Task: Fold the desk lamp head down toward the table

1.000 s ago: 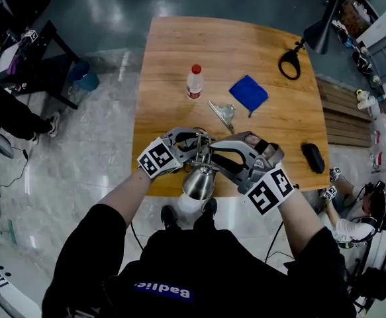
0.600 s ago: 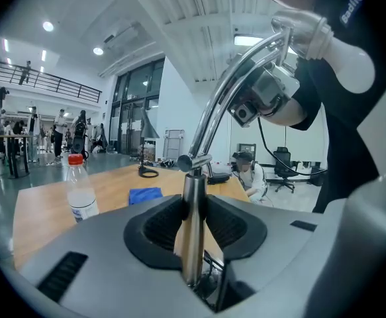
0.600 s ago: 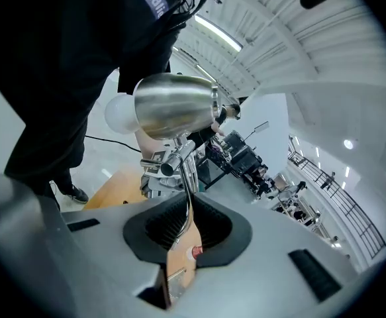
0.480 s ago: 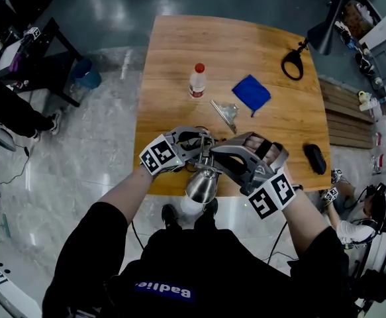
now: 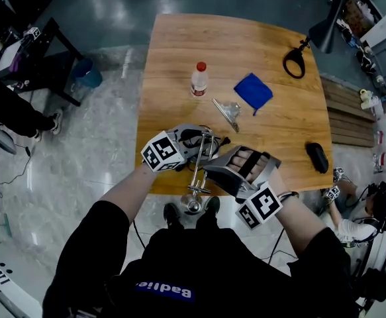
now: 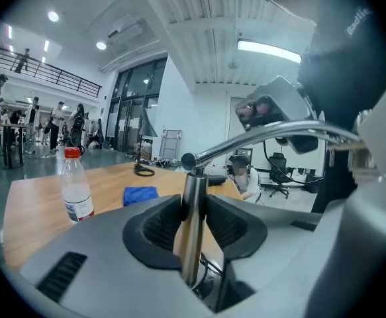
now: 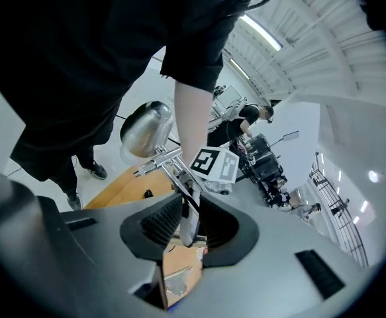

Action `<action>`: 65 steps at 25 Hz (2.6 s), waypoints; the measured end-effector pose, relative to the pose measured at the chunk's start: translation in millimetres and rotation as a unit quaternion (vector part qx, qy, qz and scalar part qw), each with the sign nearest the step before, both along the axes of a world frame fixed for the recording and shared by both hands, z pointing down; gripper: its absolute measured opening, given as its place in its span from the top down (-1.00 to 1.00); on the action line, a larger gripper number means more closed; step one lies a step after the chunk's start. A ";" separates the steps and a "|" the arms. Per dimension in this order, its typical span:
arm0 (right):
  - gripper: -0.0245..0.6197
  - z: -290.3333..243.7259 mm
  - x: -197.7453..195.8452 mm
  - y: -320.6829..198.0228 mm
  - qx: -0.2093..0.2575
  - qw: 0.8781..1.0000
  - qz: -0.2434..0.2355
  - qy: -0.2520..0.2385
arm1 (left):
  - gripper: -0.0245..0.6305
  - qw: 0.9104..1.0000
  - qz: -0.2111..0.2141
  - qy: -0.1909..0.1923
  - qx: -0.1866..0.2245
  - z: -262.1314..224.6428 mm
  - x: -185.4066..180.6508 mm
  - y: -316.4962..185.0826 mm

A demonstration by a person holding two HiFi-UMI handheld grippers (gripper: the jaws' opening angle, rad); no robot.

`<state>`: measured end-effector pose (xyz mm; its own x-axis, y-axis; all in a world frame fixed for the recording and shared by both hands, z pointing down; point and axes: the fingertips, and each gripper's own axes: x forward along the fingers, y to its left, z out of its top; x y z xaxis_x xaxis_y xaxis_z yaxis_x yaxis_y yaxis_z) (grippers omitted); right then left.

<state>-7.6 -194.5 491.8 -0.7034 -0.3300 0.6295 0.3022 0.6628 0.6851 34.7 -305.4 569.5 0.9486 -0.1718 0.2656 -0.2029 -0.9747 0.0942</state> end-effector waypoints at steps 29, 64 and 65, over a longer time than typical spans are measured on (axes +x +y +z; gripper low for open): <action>0.61 82.2 -3.3 -2.2 0.048 0.996 -0.034 0.068 | 0.55 0.996 0.086 0.017 -0.025 -2.2 -1.1 -0.9; 0.32 -2.1 16.8 152.2 -0.226 0.896 0.230 -0.304 | 0.41 0.989 -0.086 0.119 -0.013 -123.9 -69.1 224.1; 0.32 -4.8 25.0 160.7 -0.236 0.893 0.225 -0.310 | 0.41 0.987 -0.101 0.124 -0.014 -128.0 -62.3 236.7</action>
